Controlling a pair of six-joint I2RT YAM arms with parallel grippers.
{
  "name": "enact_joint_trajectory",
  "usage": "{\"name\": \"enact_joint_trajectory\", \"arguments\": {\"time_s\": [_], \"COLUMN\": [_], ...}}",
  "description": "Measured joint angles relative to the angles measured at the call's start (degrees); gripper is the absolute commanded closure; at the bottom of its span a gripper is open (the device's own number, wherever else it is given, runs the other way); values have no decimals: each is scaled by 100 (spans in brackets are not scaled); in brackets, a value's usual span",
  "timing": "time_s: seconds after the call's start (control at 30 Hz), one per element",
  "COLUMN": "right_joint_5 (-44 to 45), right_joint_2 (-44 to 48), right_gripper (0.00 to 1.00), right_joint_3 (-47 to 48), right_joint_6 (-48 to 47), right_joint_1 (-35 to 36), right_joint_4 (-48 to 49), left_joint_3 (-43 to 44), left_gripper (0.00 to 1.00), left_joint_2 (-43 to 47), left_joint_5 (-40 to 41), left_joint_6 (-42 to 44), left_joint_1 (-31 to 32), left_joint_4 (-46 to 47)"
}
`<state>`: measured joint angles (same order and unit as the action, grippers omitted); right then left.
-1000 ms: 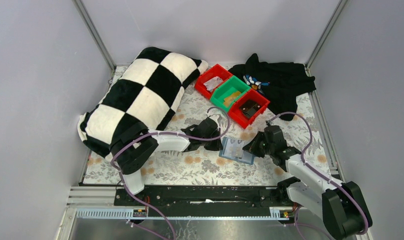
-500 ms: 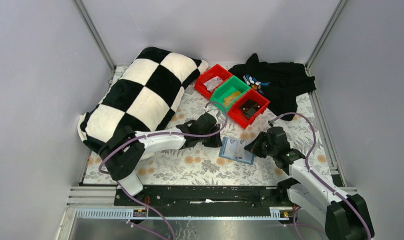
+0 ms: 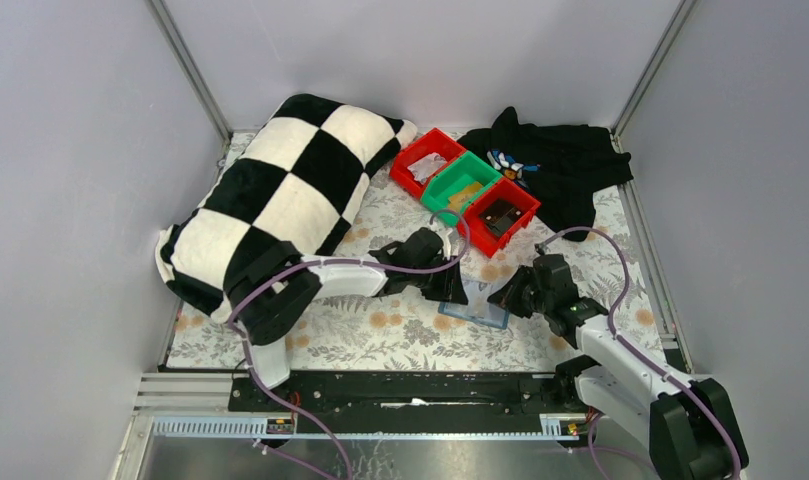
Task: Take the credit cards out of the card holder
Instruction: Place the credit card in the storage box.
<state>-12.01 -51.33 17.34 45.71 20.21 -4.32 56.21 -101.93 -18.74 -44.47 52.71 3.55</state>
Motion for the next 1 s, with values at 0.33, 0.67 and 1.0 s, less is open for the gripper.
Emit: {"name": "enact_joint_trajectory", "arguments": {"time_s": [0.33,0.67,1.0], "right_joint_5": [-254,-673,-754], "right_joint_2": [-166,-577,-599], "right_gripper": [99,76,100], "right_joint_3": [-157,-393,-304], "right_joint_6": [136,369,306], "right_joint_1": [-4,-44,-44], "right_joint_4": [426,1158,1099], "left_joint_3": [15,15,-9], "left_gripper": [66,68,66], "left_joint_2": [-553,-627,-614], "left_joint_5": [-321,-398,-398], "left_joint_6": [-247,-278,-278], "left_joint_1": [0,-9,-24], "left_joint_4": [527,691,702]}}
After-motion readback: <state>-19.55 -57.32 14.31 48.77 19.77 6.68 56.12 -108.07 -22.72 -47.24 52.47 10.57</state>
